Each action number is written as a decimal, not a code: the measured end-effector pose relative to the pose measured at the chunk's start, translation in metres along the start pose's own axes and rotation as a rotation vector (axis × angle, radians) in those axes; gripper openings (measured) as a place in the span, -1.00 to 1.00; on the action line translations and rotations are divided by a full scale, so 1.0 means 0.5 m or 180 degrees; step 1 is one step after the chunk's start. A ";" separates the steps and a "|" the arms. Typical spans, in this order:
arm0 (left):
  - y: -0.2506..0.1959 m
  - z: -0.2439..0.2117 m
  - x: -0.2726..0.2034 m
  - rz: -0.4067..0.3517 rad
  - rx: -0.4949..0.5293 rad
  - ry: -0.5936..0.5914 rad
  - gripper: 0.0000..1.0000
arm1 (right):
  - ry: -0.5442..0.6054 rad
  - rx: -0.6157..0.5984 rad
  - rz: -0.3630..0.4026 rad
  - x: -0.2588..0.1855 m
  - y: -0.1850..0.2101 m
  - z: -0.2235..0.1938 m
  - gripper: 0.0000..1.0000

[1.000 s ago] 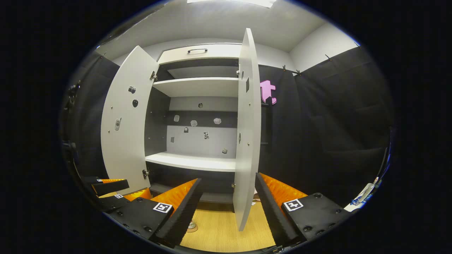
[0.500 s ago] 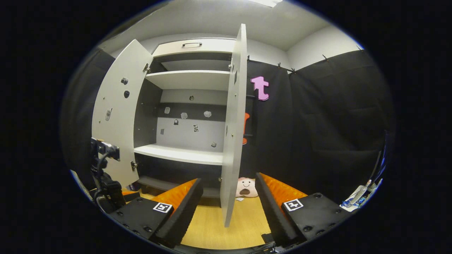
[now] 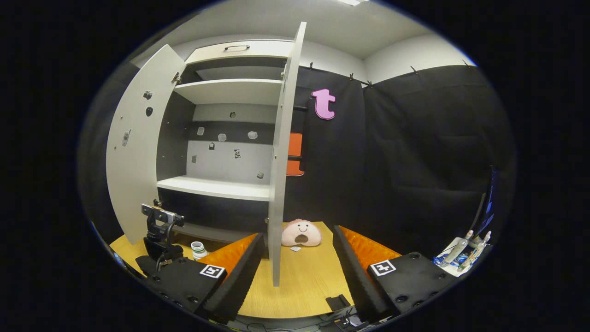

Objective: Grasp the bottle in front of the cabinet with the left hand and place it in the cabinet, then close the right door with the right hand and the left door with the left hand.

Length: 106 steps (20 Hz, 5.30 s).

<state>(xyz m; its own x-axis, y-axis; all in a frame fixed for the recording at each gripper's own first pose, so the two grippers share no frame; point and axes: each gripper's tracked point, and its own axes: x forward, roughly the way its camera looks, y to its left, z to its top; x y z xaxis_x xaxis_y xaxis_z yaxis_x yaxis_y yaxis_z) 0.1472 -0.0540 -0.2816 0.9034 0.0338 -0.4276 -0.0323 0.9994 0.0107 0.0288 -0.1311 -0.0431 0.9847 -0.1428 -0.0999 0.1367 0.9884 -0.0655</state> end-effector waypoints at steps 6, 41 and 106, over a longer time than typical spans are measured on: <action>0.020 -0.007 0.054 0.0091 0.0098 -0.0030 0.92 | 0.0144 -0.0022 -0.0123 -0.011 -0.028 -0.030 0.96; 0.085 0.711 0.053 -0.0286 0.0179 -0.0627 0.53 | -0.0112 0.0252 -0.0012 0.037 -0.026 0.040 0.89; 0.299 0.623 -0.402 0.0163 -0.0032 -0.1445 0.87 | 0.0057 -0.0126 0.0358 0.257 0.166 -0.023 0.85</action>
<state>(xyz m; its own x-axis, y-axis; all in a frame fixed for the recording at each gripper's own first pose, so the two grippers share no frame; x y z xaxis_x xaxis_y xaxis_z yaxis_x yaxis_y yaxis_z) 0.0941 0.0901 0.0876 0.9964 0.0838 0.0130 -0.0840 0.9964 0.0119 0.1655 -0.0682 -0.0727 0.9914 -0.0324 -0.1265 0.0208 0.9955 -0.0920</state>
